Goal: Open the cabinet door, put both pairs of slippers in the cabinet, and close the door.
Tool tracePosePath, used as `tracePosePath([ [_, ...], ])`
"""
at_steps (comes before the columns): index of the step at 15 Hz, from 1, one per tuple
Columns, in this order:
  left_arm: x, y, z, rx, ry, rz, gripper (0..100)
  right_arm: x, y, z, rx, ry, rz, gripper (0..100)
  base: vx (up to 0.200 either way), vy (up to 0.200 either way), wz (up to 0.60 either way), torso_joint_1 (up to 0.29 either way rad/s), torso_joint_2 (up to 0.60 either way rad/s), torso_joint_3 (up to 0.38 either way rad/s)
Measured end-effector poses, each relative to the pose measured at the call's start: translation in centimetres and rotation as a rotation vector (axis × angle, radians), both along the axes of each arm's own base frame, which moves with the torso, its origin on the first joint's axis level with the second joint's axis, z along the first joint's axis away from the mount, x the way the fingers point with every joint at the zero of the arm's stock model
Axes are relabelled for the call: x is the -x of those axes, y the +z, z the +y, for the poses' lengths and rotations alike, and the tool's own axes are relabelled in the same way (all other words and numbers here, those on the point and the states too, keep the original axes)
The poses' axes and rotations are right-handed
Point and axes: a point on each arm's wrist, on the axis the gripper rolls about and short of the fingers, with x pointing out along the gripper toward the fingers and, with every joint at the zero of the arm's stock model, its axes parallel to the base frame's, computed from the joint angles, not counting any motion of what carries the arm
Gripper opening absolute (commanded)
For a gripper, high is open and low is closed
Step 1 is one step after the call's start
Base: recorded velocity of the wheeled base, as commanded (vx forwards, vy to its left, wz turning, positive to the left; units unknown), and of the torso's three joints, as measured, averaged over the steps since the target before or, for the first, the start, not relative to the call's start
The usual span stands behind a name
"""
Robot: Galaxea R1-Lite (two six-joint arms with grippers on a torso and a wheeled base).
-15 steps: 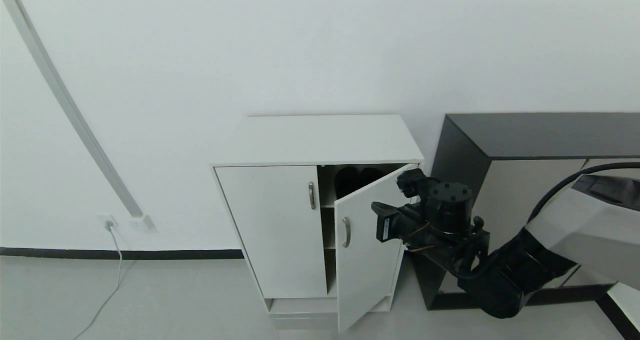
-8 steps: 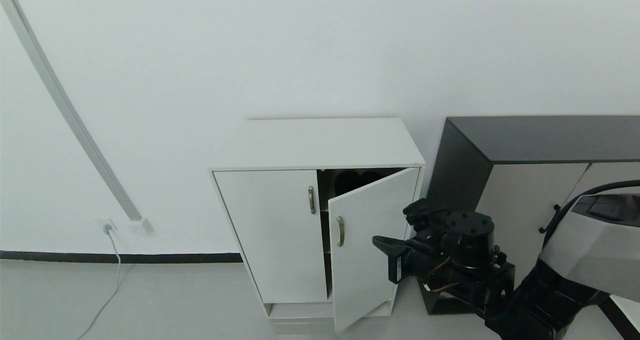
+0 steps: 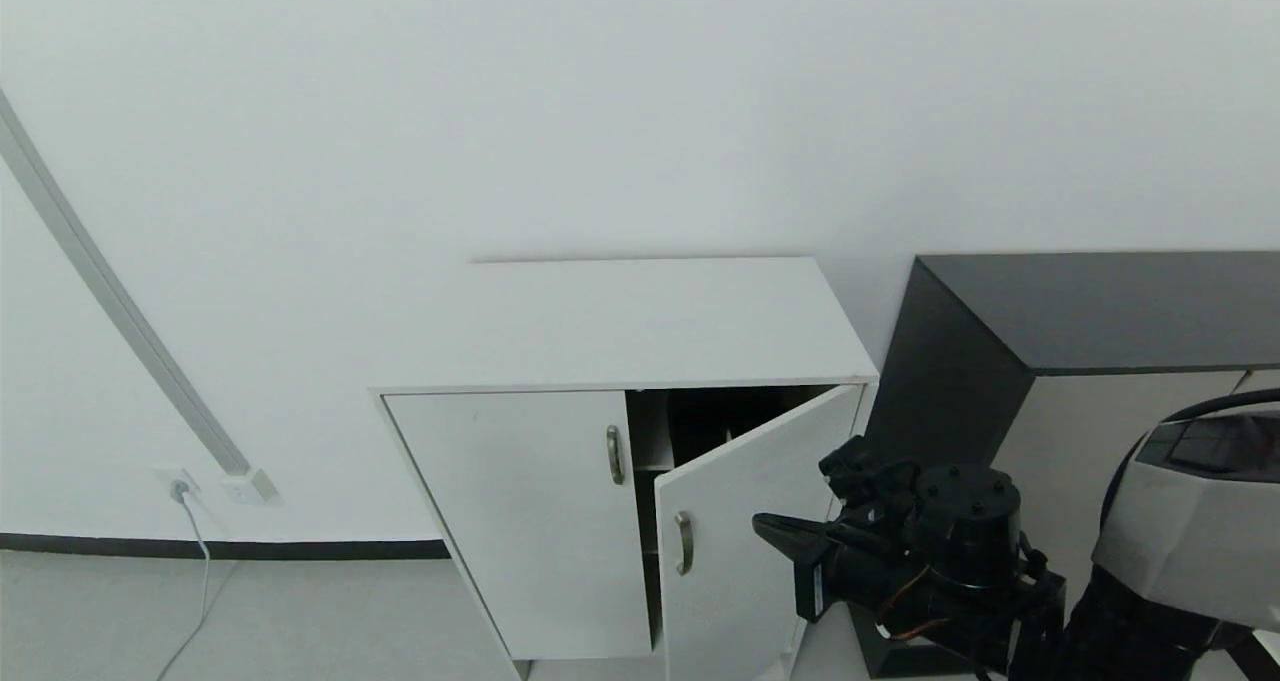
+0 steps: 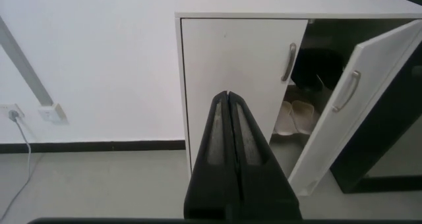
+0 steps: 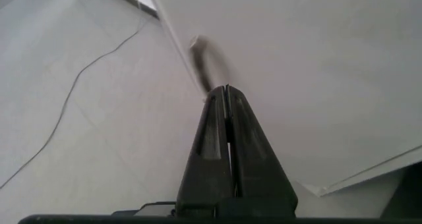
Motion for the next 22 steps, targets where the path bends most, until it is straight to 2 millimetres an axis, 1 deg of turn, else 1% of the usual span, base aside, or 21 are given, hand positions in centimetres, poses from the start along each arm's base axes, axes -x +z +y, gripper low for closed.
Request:
tracePosePath([
  [6, 0.0, 0.0, 0.0, 0.000, 0.000, 0.000, 0, -1.2, 0.5, 1.0, -0.031, 0.002, -0.028, 0, 0.000, 0.000, 0.00, 0.000, 0.00, 0.000],
  [11, 0.0, 0.0, 0.0, 0.000, 0.000, 0.000, 0, -3.9, -0.3, 2.1, -0.031, -0.019, -0.029, 0, 0.000, 0.000, 0.00, 0.000, 0.00, 0.000],
  [18, 0.0, 0.0, 0.0, 0.000, -0.001, 0.000, 0, -7.3, -1.2, 2.9, -0.051, -0.056, -0.057, 0, 0.000, 0.000, 0.00, 0.000, 0.00, 0.000],
  [22, 0.0, 0.0, 0.0, 0.000, 0.000, 0.000, 0, -8.8, -1.8, 2.9, -0.045, -0.079, -0.050, 0, 0.000, 0.000, 0.00, 0.000, 0.00, 0.000],
])
